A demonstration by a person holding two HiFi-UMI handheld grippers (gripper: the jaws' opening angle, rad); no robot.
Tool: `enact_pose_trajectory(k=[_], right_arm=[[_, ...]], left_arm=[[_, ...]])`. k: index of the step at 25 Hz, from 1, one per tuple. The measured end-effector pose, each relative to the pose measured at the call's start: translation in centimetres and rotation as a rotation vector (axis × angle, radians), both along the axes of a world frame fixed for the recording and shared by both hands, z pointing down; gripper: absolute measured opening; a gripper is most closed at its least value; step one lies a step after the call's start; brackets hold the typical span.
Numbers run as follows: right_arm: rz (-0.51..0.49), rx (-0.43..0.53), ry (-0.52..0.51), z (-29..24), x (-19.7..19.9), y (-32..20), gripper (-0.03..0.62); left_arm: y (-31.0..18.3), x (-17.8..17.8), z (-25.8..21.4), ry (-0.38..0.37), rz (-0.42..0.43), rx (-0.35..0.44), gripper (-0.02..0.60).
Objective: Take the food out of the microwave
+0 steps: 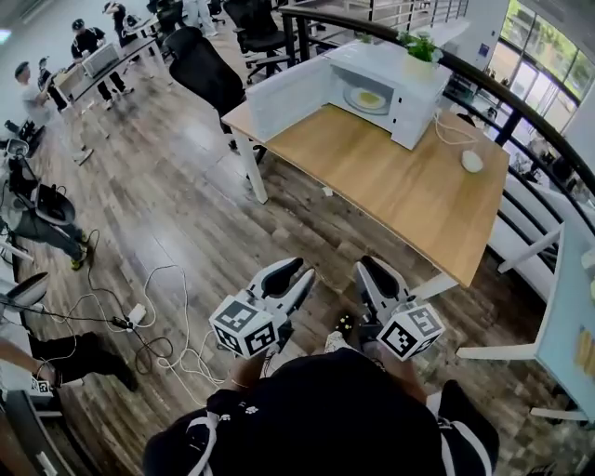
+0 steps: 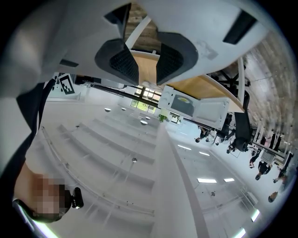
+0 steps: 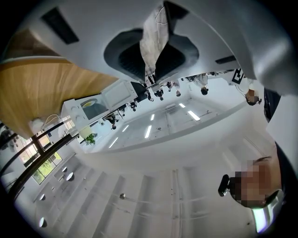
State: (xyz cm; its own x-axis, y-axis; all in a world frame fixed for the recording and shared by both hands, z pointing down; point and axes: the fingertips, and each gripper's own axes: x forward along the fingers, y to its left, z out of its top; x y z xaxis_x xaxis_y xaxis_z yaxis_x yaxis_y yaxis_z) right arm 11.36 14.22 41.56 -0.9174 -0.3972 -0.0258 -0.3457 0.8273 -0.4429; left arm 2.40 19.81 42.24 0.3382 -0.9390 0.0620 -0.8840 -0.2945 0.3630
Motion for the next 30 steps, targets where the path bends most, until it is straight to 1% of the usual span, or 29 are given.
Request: enact_pose_trajectory(k=[4, 8, 18, 24, 30], right_arm=[[-0.03, -0.008, -0.019, -0.2, -1.1, -3.7, 0.072], [-0.062, -0.013, -0.03, -0.2, -1.7, -6.9, 0.075], [-0.051, -0.031, -0.037, 0.2, -1.5, -13.9, 0.086], [-0.033, -0.035, -0.028, 0.3, -0.9, -17.6, 0.086], [0.002, -0.039, -0.005, 0.8, -0.3, -20.4, 0.092]], left_arm=[[-3.1, -1.4, -0.1, 0.002, -0.049, -0.016, 0.098], [-6.4, -1.9, -0.4, 0.011, -0.07, -0.022, 0.098], [-13.9, -1.9, -0.3, 0.005, -0.058, -0.029, 0.098], [-18.2, -2.1, -0.2, 0.027, -0.054, -0.02, 0.098], [-20.8, -2.4, 0.1, 0.041, -0.047, -0.018, 0.099]])
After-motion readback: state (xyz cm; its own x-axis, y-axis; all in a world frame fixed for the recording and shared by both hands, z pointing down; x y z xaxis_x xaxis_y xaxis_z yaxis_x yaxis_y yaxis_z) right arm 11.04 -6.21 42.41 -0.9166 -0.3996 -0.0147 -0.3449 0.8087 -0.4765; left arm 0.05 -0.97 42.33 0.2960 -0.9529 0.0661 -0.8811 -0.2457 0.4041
